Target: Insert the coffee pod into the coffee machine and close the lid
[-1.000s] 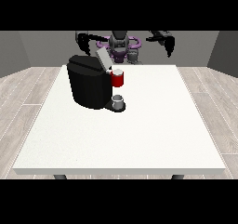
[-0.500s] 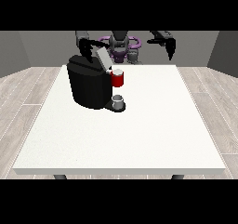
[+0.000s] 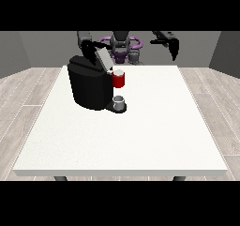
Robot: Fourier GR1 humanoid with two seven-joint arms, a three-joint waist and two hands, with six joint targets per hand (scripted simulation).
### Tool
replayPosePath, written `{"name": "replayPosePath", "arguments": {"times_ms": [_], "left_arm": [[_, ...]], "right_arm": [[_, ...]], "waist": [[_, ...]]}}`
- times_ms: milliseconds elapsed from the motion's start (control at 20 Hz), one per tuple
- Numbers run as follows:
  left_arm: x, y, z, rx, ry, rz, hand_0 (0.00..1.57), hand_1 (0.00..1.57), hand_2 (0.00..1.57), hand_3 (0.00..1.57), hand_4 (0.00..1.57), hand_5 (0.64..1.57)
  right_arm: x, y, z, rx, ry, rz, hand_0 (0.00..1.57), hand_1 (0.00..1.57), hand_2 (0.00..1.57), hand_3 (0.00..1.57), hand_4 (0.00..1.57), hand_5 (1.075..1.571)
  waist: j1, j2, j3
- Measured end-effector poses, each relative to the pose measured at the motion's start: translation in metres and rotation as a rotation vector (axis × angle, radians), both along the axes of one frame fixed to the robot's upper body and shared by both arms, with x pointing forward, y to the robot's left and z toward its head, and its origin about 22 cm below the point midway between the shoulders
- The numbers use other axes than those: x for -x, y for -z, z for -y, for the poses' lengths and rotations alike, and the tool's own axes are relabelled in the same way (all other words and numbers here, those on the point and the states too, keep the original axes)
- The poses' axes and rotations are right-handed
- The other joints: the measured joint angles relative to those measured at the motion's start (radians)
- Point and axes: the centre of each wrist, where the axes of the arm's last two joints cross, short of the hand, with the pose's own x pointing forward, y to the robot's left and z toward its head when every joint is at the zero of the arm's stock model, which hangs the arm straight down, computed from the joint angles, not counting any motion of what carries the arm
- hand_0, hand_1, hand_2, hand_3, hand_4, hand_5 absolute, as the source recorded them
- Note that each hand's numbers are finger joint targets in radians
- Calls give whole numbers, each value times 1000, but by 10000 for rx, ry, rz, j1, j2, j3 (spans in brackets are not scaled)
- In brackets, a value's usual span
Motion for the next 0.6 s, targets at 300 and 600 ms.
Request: {"name": "replayPosePath", "arguments": {"times_ms": [300,600], "left_arm": [[3,-5,0,-220,-34,33,0,0,0,0,0,1571],[3,-3,-5,-243,-121,172,0,0,0,0,0,1571]], "right_arm": [[-5,-2,-8,86,-207,324,0,0,0,0,0,1571],[-15,-14,-16,277,-393,382,0,0,0,0,182,1571]], "waist": [[64,42,-8],[82,307,5]]}}
